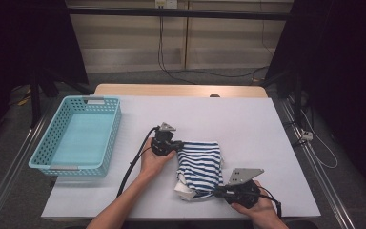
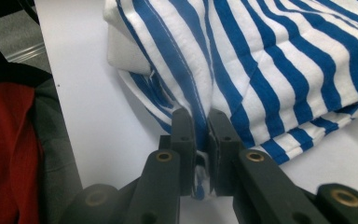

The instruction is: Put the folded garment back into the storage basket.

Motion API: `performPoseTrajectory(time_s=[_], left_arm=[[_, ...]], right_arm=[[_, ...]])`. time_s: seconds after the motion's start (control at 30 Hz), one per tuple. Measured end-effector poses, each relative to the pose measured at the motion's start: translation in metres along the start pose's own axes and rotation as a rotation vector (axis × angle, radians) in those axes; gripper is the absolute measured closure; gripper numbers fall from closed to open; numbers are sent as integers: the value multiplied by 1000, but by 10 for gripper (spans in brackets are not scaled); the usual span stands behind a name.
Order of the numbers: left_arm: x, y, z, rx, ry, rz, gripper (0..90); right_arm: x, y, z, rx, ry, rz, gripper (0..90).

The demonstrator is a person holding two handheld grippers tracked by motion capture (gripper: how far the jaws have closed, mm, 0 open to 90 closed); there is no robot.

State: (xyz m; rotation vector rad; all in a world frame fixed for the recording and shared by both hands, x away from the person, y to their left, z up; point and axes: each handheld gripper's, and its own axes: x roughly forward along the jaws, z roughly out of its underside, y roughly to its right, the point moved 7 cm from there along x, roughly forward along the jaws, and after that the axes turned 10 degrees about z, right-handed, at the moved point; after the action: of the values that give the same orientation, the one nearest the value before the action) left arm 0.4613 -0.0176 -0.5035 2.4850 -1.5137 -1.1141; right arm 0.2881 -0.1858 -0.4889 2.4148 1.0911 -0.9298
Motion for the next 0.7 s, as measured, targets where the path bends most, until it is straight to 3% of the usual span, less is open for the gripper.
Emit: performPoseTrajectory(time_s=[0.03,0.07,0.17,0.2,0.27,0.7], left_arm=[[0,-1,-3,13,17,3,854],[-1,0,-3,-3,28,4,854],[-5,1,-7,-6,46,19,855],[-6,0,-9,12,54,24,855],[-7,1,-11,-2,71,30,855],[-18,4,-25,6,120,41,858]], right_arm=[[1,-1,-1,1,5,-5,834],[1,-2,-1,0,5,-2,834],[0,-4,-4,15,26,-10,835],[-2,-4,-5,18,33,-14,836],[-3,-4,-6,19,42,-13,837],[-7,-7,-18,52,101,-29,839]])
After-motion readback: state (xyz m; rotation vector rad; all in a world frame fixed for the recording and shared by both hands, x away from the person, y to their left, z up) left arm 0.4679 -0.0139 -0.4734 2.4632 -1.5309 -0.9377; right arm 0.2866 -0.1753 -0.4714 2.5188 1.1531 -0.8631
